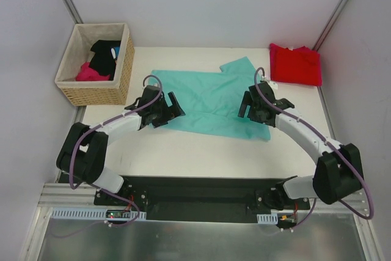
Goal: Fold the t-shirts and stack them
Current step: Fold the flattened tshirt in 1/3 of the way
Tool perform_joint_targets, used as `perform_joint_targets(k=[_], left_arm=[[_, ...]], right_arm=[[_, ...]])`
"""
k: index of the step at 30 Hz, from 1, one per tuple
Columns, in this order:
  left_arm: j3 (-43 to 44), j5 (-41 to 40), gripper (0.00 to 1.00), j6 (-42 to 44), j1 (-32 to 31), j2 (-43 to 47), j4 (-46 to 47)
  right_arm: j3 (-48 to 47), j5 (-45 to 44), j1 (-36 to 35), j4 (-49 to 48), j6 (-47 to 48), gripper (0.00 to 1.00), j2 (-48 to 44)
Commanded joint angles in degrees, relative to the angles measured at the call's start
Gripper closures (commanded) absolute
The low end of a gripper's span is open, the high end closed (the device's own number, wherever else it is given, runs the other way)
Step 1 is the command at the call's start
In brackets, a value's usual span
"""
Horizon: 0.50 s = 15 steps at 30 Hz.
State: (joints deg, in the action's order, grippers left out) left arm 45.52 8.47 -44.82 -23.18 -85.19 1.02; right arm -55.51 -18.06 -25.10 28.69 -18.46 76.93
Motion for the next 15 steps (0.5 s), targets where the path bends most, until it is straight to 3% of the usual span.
perform_joint_targets(k=[1, 15], left_arm=[[1.41, -0.12, 0.01, -0.18, 0.24, -1.47, 4.61], [2.74, -0.56, 0.01, 0.34, 0.24, -5.33, 6.45]], right_arm=[[-3.90, 3.21, -0.74, -2.67, -0.88, 0.03, 6.11], [-11.73, 5.14, -1.44, -3.81, -0.44, 0.03, 20.01]])
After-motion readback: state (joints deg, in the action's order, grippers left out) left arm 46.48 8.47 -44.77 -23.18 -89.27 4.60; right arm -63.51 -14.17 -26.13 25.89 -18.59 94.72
